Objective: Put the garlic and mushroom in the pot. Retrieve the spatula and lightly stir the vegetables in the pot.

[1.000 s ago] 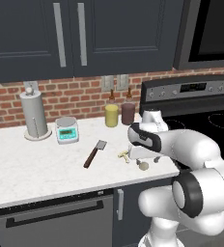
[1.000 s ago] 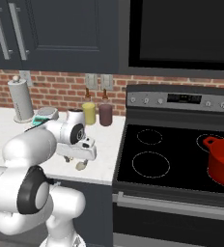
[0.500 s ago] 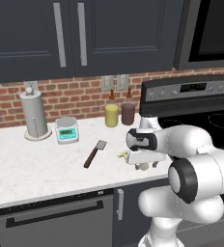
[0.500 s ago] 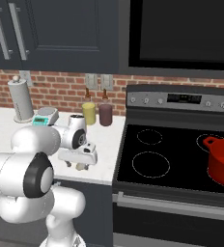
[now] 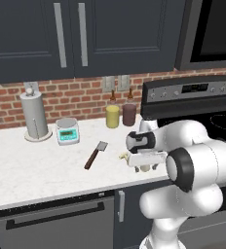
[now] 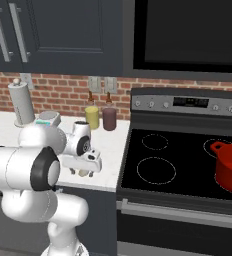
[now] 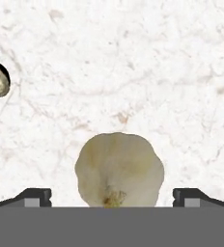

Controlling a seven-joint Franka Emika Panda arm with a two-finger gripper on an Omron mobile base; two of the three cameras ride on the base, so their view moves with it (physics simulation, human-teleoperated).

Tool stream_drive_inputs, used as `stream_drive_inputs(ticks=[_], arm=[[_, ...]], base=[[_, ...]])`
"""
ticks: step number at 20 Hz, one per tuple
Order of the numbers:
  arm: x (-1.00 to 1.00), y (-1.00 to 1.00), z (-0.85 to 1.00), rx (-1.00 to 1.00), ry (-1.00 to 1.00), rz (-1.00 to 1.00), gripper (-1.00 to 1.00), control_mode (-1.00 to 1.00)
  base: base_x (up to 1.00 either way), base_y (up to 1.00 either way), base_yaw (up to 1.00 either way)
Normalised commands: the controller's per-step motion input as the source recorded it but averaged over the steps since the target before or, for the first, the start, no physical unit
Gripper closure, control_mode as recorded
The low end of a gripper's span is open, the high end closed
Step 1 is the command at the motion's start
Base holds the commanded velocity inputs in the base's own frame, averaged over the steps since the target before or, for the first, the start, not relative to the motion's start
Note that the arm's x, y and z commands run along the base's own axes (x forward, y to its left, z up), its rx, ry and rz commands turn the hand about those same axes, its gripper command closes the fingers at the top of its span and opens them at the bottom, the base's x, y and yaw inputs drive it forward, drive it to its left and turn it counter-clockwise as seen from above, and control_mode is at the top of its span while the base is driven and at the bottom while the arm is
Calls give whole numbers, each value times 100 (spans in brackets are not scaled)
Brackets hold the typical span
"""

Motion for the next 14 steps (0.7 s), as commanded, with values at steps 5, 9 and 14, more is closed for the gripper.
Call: stream_drive_inputs(ticks=[5,9,14], arm=[[11,0,-19,0,0,0,-100,-100],[9,0,-16,0,0,0,100,-100],[0,0,-3,0,0,0,100,-100]], base=[[0,0,0],[0,0,0],[0,0,0]])
